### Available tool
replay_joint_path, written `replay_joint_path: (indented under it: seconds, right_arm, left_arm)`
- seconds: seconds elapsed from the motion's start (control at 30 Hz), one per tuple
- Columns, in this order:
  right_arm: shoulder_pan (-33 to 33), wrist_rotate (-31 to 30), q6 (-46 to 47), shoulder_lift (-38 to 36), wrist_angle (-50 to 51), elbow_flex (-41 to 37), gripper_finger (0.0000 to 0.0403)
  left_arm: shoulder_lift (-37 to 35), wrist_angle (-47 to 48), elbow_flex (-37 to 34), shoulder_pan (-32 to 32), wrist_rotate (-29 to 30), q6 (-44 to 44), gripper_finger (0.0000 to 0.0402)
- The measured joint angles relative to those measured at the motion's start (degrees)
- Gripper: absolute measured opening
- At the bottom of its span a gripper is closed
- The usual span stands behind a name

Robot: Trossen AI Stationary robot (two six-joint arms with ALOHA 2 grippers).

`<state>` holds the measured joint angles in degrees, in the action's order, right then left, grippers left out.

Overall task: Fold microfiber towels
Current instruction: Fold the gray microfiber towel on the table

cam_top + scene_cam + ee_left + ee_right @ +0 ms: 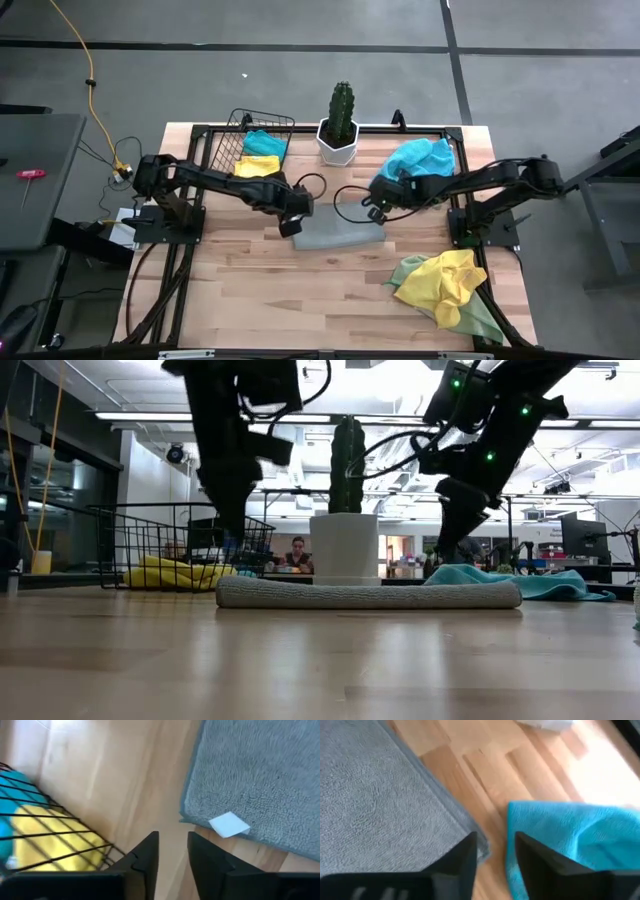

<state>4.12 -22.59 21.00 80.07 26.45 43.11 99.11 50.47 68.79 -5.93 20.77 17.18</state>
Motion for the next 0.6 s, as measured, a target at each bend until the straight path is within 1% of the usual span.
replay_joint_path:
  seconds: [0.13, 0.17, 0.23, 0.33, 0.43, 0.5, 0.6]
  right_arm:
    - [0.8, 0.3, -4.2, -2.7, -0.2, 0.0, 0.0175]
    - [0.5, 0.3, -4.8, -3.5, 0.0, 0.0, 0.0185]
    - [-1.0, 0.6, -5.5, -5.1, 0.1, 0.0, 0.0202]
    - [-4.4, 0.7, -5.9, -7.6, -1.2, -1.1, 0.0215]
    - [-8.2, 0.7, -4.7, -9.9, -3.3, -4.0, 0.0217]
    - [-10.7, 0.8, -2.7, -11.4, -4.8, -6.0, 0.0216]
    - [-14.5, 1.6, -0.3, -12.5, -8.3, -8.6, 0.0216]
  left_arm:
    - [-0.7, 2.6, 4.3, 0.0, 0.0, -1.1, 0.0126]
    - [-1.6, 2.0, 4.5, 0.4, -0.1, -1.5, 0.0131]
    - [-3.2, -2.0, 4.1, 1.9, -0.1, -2.7, 0.0139]
    - [-5.8, -10.5, 0.3, 5.4, -0.6, -5.1, 0.0146]
    - [-8.3, -21.1, -6.0, 10.0, -1.5, -6.4, 0.0147]
    - [-8.5, -27.9, -10.3, 13.4, -2.1, -6.9, 0.0144]
    - [-7.4, -32.7, -15.0, 17.7, -2.6, -6.9, 0.0141]
